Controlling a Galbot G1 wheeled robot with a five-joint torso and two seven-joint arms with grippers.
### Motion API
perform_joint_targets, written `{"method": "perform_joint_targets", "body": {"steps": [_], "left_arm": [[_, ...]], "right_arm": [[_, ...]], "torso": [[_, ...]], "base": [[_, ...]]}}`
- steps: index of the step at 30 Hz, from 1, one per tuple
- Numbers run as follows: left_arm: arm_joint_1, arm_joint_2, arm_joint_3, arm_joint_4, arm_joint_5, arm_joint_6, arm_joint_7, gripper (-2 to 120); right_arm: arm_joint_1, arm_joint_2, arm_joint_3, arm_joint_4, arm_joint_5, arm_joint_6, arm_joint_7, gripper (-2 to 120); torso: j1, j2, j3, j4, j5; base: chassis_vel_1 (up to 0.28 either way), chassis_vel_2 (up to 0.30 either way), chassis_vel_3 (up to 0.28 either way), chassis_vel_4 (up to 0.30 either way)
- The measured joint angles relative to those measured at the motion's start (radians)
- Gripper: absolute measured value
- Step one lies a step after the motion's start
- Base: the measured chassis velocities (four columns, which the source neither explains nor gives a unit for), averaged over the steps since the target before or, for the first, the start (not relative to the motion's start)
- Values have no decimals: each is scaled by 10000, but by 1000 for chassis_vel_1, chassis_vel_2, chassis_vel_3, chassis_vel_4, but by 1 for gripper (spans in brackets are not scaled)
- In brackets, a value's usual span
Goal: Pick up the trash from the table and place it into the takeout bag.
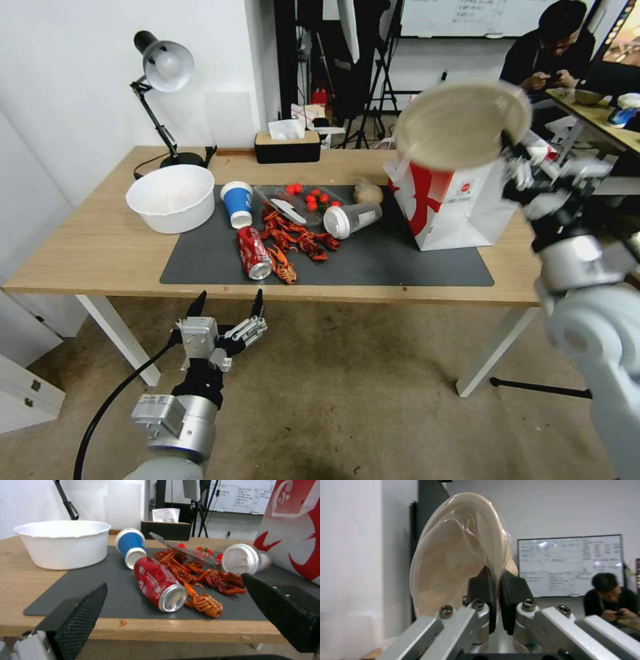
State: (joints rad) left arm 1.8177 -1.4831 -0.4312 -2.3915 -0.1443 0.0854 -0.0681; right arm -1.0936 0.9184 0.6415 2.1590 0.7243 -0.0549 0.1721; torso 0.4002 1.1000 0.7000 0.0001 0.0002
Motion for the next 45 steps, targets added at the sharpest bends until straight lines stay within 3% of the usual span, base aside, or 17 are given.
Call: {"method": "perform_joint_targets", "body": {"steps": [5,11,15,16,21,22,23,24,26,27,30,31,32,35,39,45], "left_arm": [[31,-62,10,47,23,-92,1,100],[46,-116,9,159,72,-371,-13,100],[52,-119,9,198,88,-425,-16,100],[53,-119,8,198,89,-426,-16,100],[53,-119,8,198,89,-427,-16,100],[50,-118,8,198,89,-427,-16,100],[50,-118,8,198,89,-427,-16,100],[47,-117,8,198,89,-428,-16,100],[46,-116,7,198,88,-428,-16,100],[44,-114,6,198,89,-427,-15,100],[44,-113,4,198,89,-427,-16,100],[42,-110,2,202,89,-428,-13,100],[42,-110,2,202,89,-428,-13,100],[13,-98,-2,251,86,-428,12,100],[-17,-70,-6,275,82,-428,25,100],[-32,-46,-97,294,67,-471,68,100]], "right_arm": [[1312,-733,-360,-1243,142,-29,404,2],[1766,-879,-579,-1936,439,-572,539,2],[1932,-813,-686,-2196,630,-726,404,12],[1966,-800,-701,-2232,654,-743,378,21],[2039,-782,-731,-2295,703,-781,347,25],[2107,-759,-746,-2340,740,-812,334,38],[2107,-759,-746,-2340,740,-812,334,38],[2126,-758,-753,-2345,750,-825,327,46],[2136,-758,-756,-2348,755,-832,324,46],[2143,-758,-756,-2351,758,-837,320,58],[2145,-758,-756,-2352,760,-838,319,58],[2149,-758,-756,-2353,767,-843,316,74],[2149,-758,-756,-2353,767,-843,316,74],[2112,-831,-748,-2383,796,-883,308,89],[1956,-878,-659,-2211,985,-867,230,99],[1306,-1024,-446,-1453,1315,-863,148,100]], "torso": [[0,0,0,-2,-3],[0,0,0,-3,-2],[0,0,0,-2,-1],[0,0,0,-2,-1],[0,-1,0,-1,-1],[0,0,0,-1,-2],[0,0,0,-1,-2],[0,-1,-1,-1,-2],[0,0,-1,-1,-2],[0,0,0,-1,-3],[-1,0,-1,-1,-3],[0,0,-1,-2,-3],[0,0,-1,-2,-3],[-1,-1,-1,-2,-3],[-2,-1,-1,-1,-2],[-1,0,-1,-2,-3]], "base": [[0,0,0,0],[0,0,0,0],[0,0,0,0],[0,0,0,0],[0,0,0,0],[0,0,0,0],[0,0,0,0],[0,0,0,0],[0,0,0,0],[0,0,0,0],[0,0,0,0],[0,0,0,0],[0,0,0,0],[0,0,0,0],[0,0,0,0],[0,0,0,0]]}}
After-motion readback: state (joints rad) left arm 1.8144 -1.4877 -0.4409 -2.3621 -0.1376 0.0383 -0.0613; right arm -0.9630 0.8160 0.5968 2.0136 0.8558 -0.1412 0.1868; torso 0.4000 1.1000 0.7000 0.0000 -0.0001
